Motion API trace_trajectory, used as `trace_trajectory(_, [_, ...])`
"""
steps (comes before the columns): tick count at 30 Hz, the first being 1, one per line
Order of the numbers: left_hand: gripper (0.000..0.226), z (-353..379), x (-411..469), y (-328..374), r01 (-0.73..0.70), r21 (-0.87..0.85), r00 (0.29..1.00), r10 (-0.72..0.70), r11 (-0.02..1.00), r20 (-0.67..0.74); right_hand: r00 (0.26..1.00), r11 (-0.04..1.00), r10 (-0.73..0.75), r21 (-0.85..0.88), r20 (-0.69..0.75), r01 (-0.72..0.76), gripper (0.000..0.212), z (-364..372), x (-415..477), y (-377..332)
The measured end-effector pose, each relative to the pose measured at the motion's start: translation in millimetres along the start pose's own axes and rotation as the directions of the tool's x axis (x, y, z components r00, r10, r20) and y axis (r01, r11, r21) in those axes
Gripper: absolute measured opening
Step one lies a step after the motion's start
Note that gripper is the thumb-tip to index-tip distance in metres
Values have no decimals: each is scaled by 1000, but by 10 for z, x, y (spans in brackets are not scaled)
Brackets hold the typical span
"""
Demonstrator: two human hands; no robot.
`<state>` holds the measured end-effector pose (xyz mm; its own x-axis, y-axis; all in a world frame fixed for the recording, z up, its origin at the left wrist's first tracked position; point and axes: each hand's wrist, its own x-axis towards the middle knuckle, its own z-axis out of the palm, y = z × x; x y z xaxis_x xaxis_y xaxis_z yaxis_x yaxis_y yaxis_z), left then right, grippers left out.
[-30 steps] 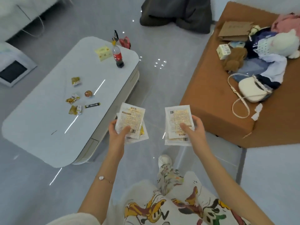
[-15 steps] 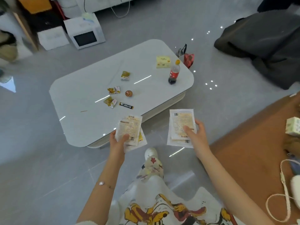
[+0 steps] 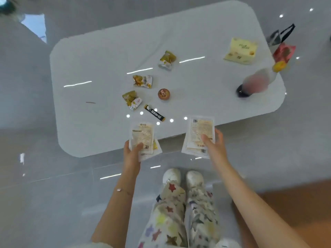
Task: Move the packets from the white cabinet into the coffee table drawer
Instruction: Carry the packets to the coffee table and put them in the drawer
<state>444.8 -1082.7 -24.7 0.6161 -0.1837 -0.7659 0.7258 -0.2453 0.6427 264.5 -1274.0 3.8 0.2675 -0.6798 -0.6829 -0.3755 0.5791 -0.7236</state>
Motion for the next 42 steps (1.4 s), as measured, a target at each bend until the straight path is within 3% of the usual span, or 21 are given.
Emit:
trace_trajectory(4, [30,204,874,-352,-98,-22,993,96,995,-73,999,999,-32,-19,10,32,50,320,1091,366])
trace_trajectory(9, [27,128,1459,-616,-211,19,967,211,977,-141,992,990,-127,-59,8,128,43,548,1853,556])
trace_trajectory(13, [34,139,1592,-673,-257,122,938,277,959,-209,974,955,-221,-194,44,225,45,599,2116,624])
trace_trajectory(16, [27,232,1548,-703,-288,182,911,328,940,-251,962,923,-267,-272,52,271,44,612,2163,646])
trace_trajectory(20, [55,268,1453,-711,-291,304,885,376,907,-275,938,851,-337,-400,79,340,56,597,2059,629])
trace_trajectory(24, [58,183,1186,-689,-362,609,798,573,705,-189,863,660,-483,-588,146,468,60,489,1776,647])
trace_trajectory(29, [45,145,828,-882,-489,732,746,663,476,67,794,506,-514,-632,325,587,28,351,1284,840])
trace_trajectory(31, [44,120,789,-1053,-504,770,748,644,392,162,773,386,-438,-680,459,623,24,303,1241,1070])
trace_trajectory(33, [45,57,805,-1255,-507,799,749,623,324,223,769,203,-308,-751,561,629,34,300,1342,1374])
trace_trajectory(36, [49,-94,917,-1526,-513,832,726,624,211,289,800,-36,-142,-811,583,584,56,450,1587,1759])
trace_trajectory(39, [52,-263,1049,-1654,-528,841,688,638,114,346,806,-187,-69,-801,588,568,70,745,1859,1979])
trace_trajectory(42, [55,-421,1166,-1697,-522,852,673,632,38,384,780,-271,-14,-753,626,600,75,1012,2074,2093])
